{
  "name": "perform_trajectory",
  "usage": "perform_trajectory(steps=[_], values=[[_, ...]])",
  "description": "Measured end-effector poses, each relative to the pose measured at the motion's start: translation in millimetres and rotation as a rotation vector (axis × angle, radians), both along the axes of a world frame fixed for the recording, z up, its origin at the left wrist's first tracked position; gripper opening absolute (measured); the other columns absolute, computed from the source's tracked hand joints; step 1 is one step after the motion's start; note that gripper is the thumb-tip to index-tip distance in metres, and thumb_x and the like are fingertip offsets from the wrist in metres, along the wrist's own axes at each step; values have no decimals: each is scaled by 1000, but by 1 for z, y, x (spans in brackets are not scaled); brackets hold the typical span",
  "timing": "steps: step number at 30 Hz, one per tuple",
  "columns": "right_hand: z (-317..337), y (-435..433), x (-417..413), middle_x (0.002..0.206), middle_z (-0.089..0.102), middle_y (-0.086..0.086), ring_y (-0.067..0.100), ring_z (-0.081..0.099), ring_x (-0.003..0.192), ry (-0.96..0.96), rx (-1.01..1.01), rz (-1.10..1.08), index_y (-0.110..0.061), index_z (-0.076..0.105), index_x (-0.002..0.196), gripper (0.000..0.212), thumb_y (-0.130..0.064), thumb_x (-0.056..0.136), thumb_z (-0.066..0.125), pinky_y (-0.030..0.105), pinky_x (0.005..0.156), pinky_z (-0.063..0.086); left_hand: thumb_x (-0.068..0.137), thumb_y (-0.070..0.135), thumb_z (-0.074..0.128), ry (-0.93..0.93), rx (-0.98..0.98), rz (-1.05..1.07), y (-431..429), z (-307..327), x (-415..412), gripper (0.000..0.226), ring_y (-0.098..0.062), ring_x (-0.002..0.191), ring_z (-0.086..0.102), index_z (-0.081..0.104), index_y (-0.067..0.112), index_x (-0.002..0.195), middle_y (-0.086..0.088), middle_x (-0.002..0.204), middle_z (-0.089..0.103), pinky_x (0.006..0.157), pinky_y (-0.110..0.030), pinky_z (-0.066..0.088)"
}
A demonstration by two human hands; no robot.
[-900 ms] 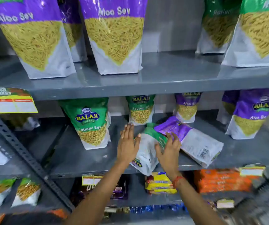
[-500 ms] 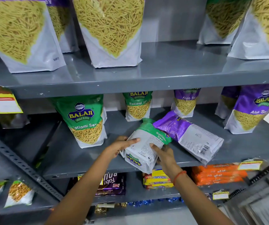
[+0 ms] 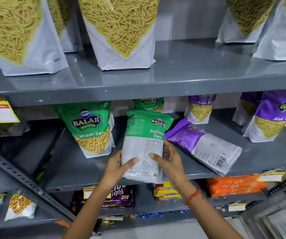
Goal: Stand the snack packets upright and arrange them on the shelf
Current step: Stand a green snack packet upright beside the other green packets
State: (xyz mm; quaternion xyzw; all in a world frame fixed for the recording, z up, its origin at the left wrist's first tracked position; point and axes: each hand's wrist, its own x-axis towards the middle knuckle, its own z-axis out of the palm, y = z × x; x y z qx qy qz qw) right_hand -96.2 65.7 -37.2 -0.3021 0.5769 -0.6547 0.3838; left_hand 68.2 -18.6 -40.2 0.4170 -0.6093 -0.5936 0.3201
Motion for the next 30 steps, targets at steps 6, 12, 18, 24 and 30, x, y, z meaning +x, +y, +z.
perform_trajectory(steps=[6,12,18,24,30], values=[[12,-17,-28,117,62,4,15,58,106,95,-47,46,-14,51,127,55,-4,77,73,21,83,54,77,10,73,76,5,-17,-21,-7,-24,38,-8,93,67,55,14,110,-1,107,68,72,-18,56],[7,-37,-64,104,62,8,7,61,92,195,-103,41,-18,56,101,43,17,77,60,18,77,52,66,-1,80,60,-51,-5,-46,-25,-57,53,-13,96,63,48,18,104,-5,110,64,77,-27,56],[3,-55,-91,91,55,6,13,54,88,298,-90,62,-14,53,85,39,24,74,53,27,83,49,70,-7,71,91,-203,56,-56,-21,-83,52,-20,99,60,47,29,99,-3,107,61,92,-45,50],[-11,-66,-108,85,55,9,19,54,81,187,-130,12,4,49,109,33,21,81,52,28,80,48,73,-7,70,73,-205,116,-56,-31,-90,49,-27,103,59,45,17,107,-9,112,60,96,-56,47],[-19,-71,-122,92,65,6,11,60,83,263,-117,-15,-7,59,101,19,5,87,57,12,71,51,74,-8,69,89,-216,226,-45,-26,-99,50,-25,104,58,45,10,113,-17,119,59,97,-54,47]])
